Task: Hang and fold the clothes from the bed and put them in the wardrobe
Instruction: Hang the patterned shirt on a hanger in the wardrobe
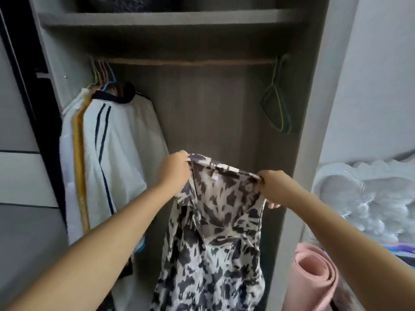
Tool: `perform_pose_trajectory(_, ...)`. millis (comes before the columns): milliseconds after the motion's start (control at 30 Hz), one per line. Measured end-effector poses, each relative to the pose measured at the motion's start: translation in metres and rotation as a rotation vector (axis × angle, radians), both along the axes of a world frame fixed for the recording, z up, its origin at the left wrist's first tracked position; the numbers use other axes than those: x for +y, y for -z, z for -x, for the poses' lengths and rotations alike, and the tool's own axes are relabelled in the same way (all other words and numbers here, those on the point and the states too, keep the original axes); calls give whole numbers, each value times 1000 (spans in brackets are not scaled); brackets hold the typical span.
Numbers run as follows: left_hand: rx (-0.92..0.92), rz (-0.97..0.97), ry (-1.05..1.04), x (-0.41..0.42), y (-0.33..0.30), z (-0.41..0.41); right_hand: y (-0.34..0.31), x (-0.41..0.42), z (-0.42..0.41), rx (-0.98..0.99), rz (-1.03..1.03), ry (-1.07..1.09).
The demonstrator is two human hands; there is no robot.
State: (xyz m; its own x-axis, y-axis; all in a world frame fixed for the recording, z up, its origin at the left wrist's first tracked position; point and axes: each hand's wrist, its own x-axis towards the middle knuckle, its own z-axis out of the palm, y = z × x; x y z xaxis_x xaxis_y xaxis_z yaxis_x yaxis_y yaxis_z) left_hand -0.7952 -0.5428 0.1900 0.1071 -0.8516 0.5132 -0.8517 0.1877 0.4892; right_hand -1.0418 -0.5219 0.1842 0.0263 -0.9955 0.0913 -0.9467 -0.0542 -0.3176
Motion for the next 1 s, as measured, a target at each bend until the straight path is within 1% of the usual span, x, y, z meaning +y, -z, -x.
perform_pose_trajectory(100, 198, 26, 68, -57, -2, -11, -1, -43, -10, 77, -249, -7)
perform_pose_trajectory(167, 227, -7, 129, -91, -1, -12, -7, -71, -15, 151, -409, -39)
perform_pose_trajectory(200, 224, -38, 155, -108, -3, -12, -15, -86, -17, 165, -452, -50)
perform_pose_trajectory(233, 214, -67, 177, -124, -5, -13, -25, -102, -17, 147, -441, -53)
perform_pose_trajectory(267, 194, -88, 195, -138, -9, -14, -40, -121, -16, 77, -366, -39)
perform_pose_trajectory(300, 166, -105, 209, -151, -16, -14, -57, -140, -15, -35, -223, -1)
perform_pose_trajectory(333, 136, -114, 229, -162, -22, -14, -77, -156, -14, -130, -30, 57)
perform_pose_trajectory(367, 107, -122, 256, -171, -27, -13, -98, -171, -14, -165, 185, 122)
perform_pose_trajectory(400, 81, -135, 291, -179, -31, -12, -117, -184, -14, -131, 383, 190)
perform_pose_trajectory(433, 58, -149, 326, -186, -34, -10, -134, -195, -14, -63, 534, 258)
perform_pose_trajectory(467, 41, -156, 355, -194, -36, -7, -147, -206, -11, -2, 635, 317)
perform_pose_trajectory(500, 35, -160, 381, -202, -38, -5, -157, -216, -9, 46, 684, 373)
perform_pose_trajectory(567, 49, -168, 436, -216, -41, -2, -167, -232, -2, 178, 658, 479)
perform_pose_trajectory(633, 57, -178, 500, -230, -44, -2, -168, -244, 6, 324, 560, 554)
perform_pose_trajectory(700, 30, -191, 553, -242, -47, -6, -169, -250, 12, 415, 477, 607)
perform_pose_trajectory(800, -1, -201, 606, -260, -51, -22, -172, -258, 16, 471, 398, 665)
perform_pose_trajectory(1000, 33, -214, 629, -288, -51, -55, -176, -270, 7, 564, 356, 761)
